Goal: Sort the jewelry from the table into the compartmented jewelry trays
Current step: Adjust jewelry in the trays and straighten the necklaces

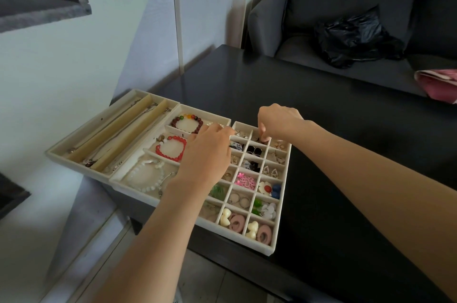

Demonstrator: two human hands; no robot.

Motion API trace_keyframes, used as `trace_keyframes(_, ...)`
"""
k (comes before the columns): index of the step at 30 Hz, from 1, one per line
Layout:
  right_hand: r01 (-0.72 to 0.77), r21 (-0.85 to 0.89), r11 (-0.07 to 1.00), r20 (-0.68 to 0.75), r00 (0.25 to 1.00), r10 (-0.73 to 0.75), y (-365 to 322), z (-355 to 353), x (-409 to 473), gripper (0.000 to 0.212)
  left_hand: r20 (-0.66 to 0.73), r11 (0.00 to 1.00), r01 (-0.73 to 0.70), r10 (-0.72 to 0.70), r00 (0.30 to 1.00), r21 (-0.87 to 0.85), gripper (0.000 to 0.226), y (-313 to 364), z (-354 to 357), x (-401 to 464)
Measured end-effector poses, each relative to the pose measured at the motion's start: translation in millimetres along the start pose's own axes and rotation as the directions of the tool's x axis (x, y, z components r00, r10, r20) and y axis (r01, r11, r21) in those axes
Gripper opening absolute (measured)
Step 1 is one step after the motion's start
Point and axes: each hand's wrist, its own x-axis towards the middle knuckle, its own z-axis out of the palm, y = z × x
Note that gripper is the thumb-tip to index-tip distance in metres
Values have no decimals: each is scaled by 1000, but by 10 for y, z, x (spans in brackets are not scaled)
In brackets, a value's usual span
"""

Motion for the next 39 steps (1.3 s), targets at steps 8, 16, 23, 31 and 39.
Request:
trace_keyframes(8,-15,64,998,-113,993,23,168,13,-104,16,-7,999,15,-15,1000,-37,40,-23,-45,2)
trace_keyframes(16,-72,87,994,-86,993,79,54,133,-81,16,1,998,20,-20,1000,-53,39,-21,-62,-4)
trace_keyframes(23,-71,6,997,-81,994,71,-36,168,-51,19,12,999,19,-18,1000,-48,39,-16,-62,8)
trace_keyframes(31,45,-223,974,3,999,-46,-75,27,8,12,146,996,-42,30,989,80,42,-39,-26,-19)
trace_keyframes(39,114,-209,971,-81,988,-133,16,72,2,9,171,995,-57,42,984,81,45,-59,-61,-34)
